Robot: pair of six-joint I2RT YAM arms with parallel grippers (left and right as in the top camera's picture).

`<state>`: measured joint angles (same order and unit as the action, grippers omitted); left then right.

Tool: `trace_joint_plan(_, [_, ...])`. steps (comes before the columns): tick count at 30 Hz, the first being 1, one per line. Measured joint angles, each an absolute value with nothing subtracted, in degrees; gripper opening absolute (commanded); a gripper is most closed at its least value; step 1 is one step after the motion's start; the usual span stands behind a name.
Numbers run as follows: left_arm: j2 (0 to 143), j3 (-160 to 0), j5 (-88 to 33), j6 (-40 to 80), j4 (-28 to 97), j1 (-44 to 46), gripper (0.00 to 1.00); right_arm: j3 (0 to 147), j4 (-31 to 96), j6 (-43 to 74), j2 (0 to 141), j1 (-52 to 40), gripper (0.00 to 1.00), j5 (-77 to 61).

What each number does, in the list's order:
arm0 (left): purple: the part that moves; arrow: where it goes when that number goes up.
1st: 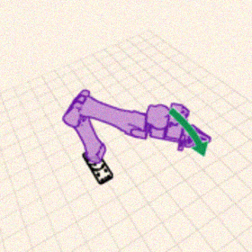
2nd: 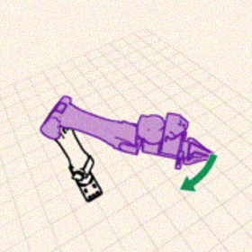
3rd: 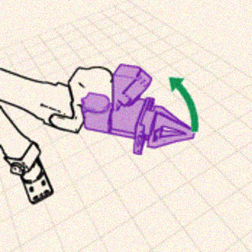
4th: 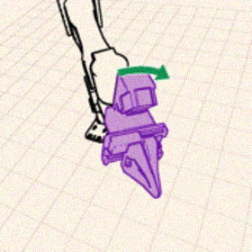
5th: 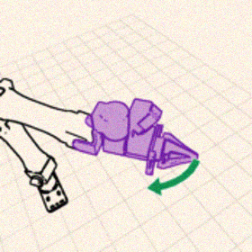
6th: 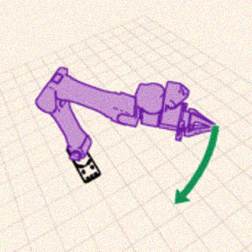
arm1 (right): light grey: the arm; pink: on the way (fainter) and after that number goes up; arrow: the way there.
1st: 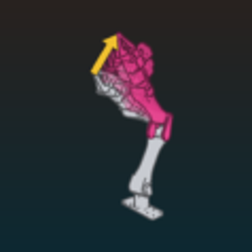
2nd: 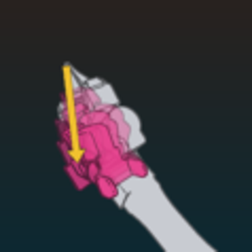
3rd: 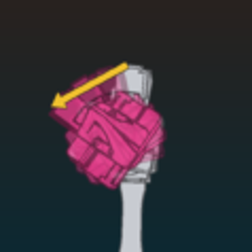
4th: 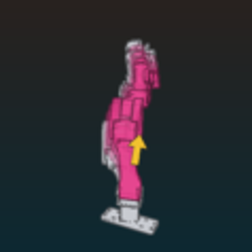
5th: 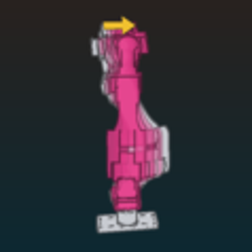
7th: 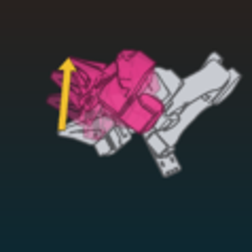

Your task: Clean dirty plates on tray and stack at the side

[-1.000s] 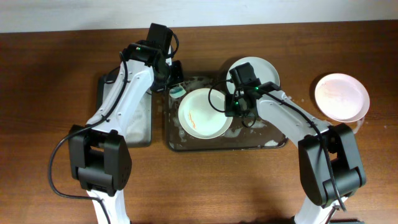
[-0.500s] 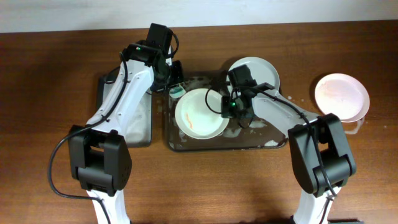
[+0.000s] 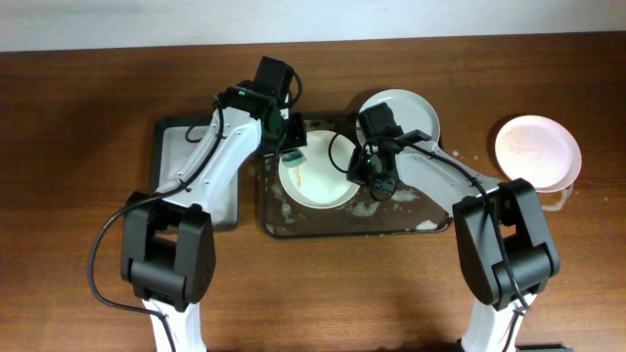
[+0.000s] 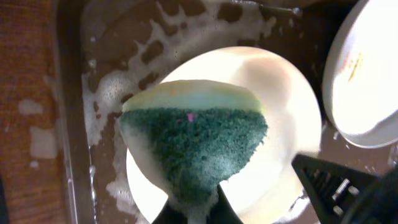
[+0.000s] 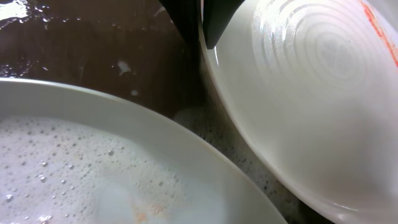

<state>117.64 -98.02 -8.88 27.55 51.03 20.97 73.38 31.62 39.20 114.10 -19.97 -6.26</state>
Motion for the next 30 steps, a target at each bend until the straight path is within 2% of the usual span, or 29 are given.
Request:
trace_joint_plan(13, [117.62, -85.34, -5.3, 24.84, 36.1, 25.96, 0.0, 73.38, 31.18, 38.92, 114.1, -19.97, 0.04, -5.78])
trace_joint_plan(26, [117.25, -78.74, -0.47, 24.05, 33.23, 27.59, 0.01, 73.38, 31.16, 38.41, 114.1, -19.97, 0.04, -5.65])
trace_joint_plan(30, [117.21, -77.73, 3.97, 24.71, 28.51, 27.53, 0.0, 73.38, 31.09, 38.35, 114.1, -19.97, 0.04, -5.65])
